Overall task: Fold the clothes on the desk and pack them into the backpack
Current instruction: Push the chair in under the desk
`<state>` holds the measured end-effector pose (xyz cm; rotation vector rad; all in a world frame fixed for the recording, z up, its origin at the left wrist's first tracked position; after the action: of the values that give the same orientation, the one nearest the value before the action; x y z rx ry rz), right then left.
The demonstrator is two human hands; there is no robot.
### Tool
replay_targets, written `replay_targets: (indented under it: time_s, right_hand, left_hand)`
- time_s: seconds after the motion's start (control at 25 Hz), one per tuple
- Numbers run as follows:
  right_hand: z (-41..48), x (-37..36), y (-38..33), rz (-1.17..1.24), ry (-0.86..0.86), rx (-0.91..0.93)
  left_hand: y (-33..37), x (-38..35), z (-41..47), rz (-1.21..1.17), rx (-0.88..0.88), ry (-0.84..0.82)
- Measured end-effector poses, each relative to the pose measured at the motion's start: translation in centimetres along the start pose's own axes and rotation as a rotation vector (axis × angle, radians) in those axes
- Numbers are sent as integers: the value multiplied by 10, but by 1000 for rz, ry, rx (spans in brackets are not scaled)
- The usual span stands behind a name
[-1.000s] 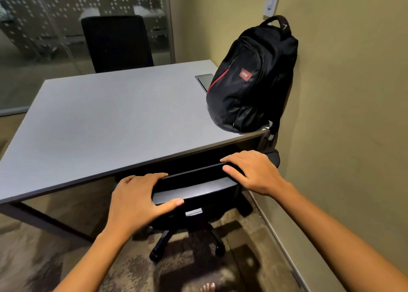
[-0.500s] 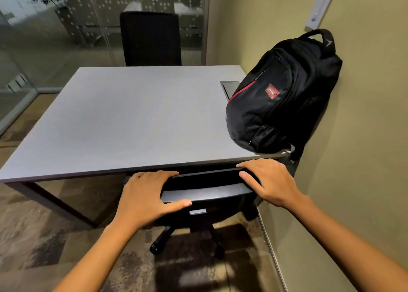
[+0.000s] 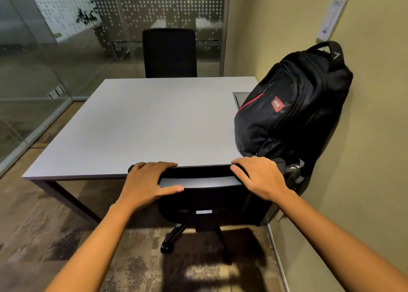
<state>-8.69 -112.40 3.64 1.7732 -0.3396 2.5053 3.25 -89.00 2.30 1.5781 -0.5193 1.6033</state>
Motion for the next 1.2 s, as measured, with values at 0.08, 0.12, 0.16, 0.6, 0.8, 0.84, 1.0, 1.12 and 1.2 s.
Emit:
replay_targets:
  time_s: [0.08,0.12,0.16,0.6,0.8,0.84,1.0,1.12,1.2]
  right_hand:
    - [5,-1,0,-9,2,-10]
    - [8,-2,-1,-12,-2,-15]
    - [10,-4,-2,-15,-6,-16]
    - [24,-13,-14,-21,-23,-50]
    - [11,-7,-7,-22,93,-100]
    - [12,-7,-6,-30,97,-113]
    - [13,-10,-8,-49,110,-106]
    - [9,-6,-10,-119,177,-125]
    - [8,-10,-10,-142,144,-137]
  left_hand:
    - [-3,2,5,-8,1,-8]
    - [-6,3,7,-13,0,-13]
    - [-9,3,9,-15,0,-17]
    - [-41,5,22,19,36,-26]
    - [-42,1,18,50,40,10]
    - [-43,1,17,56,54,9]
    - [-45,0,17,108,96,-56]
    - [-46,-1,15,81,162,-129]
    - [-45,-2,18,78,251,-165]
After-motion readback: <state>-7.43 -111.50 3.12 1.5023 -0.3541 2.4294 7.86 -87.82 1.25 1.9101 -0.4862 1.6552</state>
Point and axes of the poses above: each hand's wrist, its own z-axis towards the middle knuckle, its own x-axis out of the back of the hand, y = z × x, the point moved 9 cm from there along z, towards the middle knuckle, and after that the axes turned 4 degrees about -x, right-handed, at the moved point
